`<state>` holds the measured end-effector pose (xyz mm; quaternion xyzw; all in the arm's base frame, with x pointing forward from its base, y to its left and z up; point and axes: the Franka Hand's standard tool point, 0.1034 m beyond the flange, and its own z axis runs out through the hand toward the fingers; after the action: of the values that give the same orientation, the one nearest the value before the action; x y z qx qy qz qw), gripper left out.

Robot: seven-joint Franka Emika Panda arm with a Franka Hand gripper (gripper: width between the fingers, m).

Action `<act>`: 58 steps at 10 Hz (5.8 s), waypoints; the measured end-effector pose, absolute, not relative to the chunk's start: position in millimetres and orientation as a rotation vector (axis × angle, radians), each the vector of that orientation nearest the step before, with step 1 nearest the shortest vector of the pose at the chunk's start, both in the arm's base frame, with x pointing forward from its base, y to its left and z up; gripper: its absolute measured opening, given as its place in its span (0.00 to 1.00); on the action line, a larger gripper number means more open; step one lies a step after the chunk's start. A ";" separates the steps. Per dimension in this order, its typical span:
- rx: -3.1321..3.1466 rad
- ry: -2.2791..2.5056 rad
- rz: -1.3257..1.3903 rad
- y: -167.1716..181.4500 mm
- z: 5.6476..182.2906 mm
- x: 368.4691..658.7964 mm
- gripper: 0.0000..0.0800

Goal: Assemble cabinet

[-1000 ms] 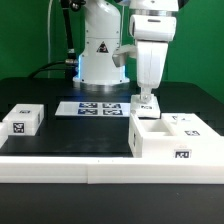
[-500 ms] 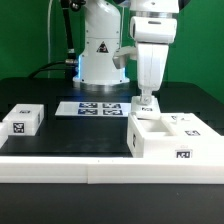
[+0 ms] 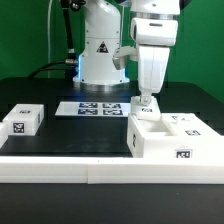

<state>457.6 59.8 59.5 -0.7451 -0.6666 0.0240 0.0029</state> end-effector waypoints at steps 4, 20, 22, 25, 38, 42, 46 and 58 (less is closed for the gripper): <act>-2.254 -2.179 0.071 58.3 59.2 459.8 0.09; -2.265 -2.217 -0.042 61.4 58.6 535.0 0.09; -2.271 -2.210 -0.035 60.7 59.0 551.1 0.09; -2.269 -2.200 -0.005 60.6 58.6 568.4 0.09; -2.277 -2.189 0.003 59.3 58.0 573.1 0.99; -2.498 -1.983 -0.020 63.6 92.5 547.6 1.00; -2.607 -1.843 -0.047 68.1 94.0 530.3 1.00; -3.068 -0.299 -0.169 90.7 81.7 512.9 1.00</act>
Offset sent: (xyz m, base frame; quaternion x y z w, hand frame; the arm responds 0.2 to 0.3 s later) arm 0.0000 0.0000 0.0000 0.0000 0.0000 0.0000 1.0000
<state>512.9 90.7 81.7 -0.9934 -0.0967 -0.0548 0.0270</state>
